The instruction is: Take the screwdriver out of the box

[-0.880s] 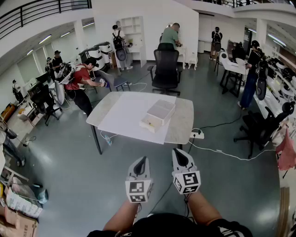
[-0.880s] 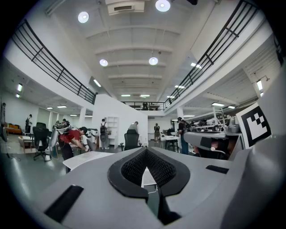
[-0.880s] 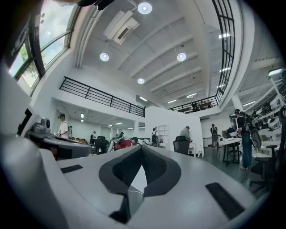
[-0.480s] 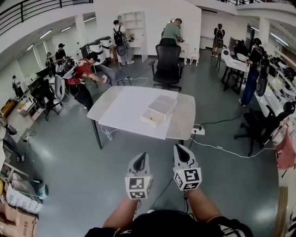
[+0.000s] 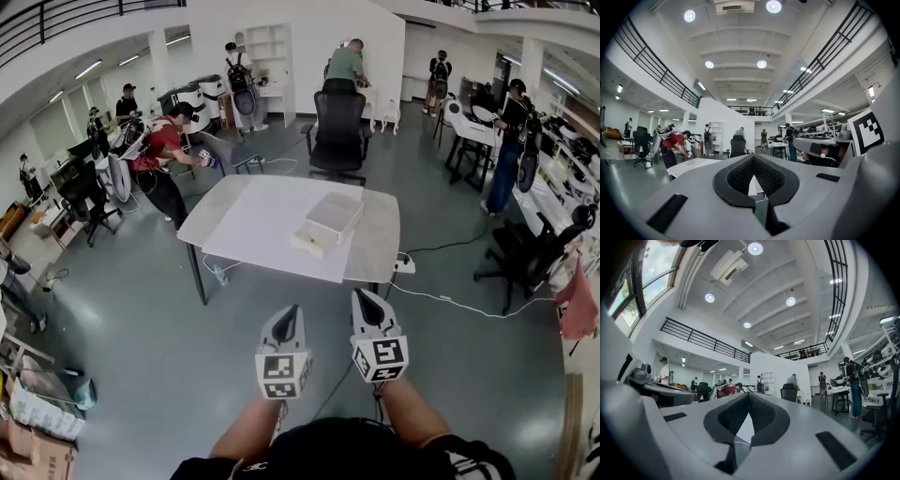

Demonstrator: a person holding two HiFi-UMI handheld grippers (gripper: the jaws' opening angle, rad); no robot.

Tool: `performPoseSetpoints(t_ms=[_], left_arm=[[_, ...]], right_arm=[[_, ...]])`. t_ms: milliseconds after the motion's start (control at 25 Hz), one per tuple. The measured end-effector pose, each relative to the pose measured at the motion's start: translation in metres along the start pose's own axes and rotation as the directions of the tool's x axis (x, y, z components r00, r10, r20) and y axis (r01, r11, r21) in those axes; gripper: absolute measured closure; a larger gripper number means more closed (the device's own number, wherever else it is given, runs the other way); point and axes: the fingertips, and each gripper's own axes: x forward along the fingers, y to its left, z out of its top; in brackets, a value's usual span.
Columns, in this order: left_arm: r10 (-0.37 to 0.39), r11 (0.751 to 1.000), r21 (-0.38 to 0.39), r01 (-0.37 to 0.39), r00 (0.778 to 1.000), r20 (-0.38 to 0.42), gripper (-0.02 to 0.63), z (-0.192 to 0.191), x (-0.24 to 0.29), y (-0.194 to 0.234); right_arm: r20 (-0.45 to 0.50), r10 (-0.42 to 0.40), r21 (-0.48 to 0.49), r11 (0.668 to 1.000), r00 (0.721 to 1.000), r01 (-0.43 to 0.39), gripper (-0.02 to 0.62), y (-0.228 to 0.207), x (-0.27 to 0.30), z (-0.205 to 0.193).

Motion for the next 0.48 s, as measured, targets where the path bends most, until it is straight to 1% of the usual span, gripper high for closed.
performPoseSetpoints(t_ms=[160,280,400,480], left_arm=[[-0.023,1.0,0.019,0.023,1.0,-0.006,0.592,-0.005,-0.001,0.017],[-0.048,0.998,0.041,0.048,0.999,0.005,0.592,-0.006,-0.004,0.026],[-0.068,0.997,0.021,0.068,0.998,0.004,0.592,-0.007,-0.005,0.033],[-0.071,0.997,0.013,0.071,0.997,0.015,0.592,-0.007,-0.003,0.037]], right_arm=[[0.001,-0.015,-0.01,1.0,1.0,0.015,0.581,0.017,0.01,-0.002],[0.0,-0.032,-0.006,0.999,0.999,0.032,0.581,0.027,0.013,-0.004],[-0.011,-0.042,0.012,0.999,0.999,0.042,0.583,0.031,0.021,-0.007],[-0.012,-0.038,0.007,0.999,0.999,0.038,0.581,0.031,0.027,-0.009]])
